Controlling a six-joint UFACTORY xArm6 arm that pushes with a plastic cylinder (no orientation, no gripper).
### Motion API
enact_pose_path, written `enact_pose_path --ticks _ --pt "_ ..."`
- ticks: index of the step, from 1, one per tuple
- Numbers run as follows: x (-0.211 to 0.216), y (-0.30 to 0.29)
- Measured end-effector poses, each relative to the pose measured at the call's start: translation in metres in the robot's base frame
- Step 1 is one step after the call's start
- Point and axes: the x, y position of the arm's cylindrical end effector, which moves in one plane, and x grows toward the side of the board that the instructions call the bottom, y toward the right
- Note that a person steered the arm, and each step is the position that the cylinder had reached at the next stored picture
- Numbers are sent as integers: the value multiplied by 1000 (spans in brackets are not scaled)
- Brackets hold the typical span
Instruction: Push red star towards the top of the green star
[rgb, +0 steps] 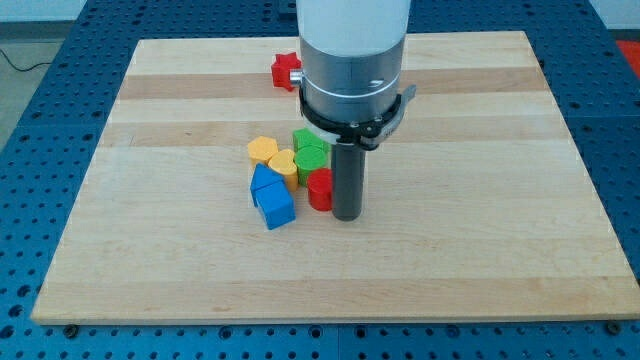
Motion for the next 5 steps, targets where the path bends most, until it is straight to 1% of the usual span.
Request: enact_pose_path --ticks 1,2,3,4,5 --pt "0 16" --pt "-28 54" --pt "-102 60" --pt "-177 42" --pt "-236 13"
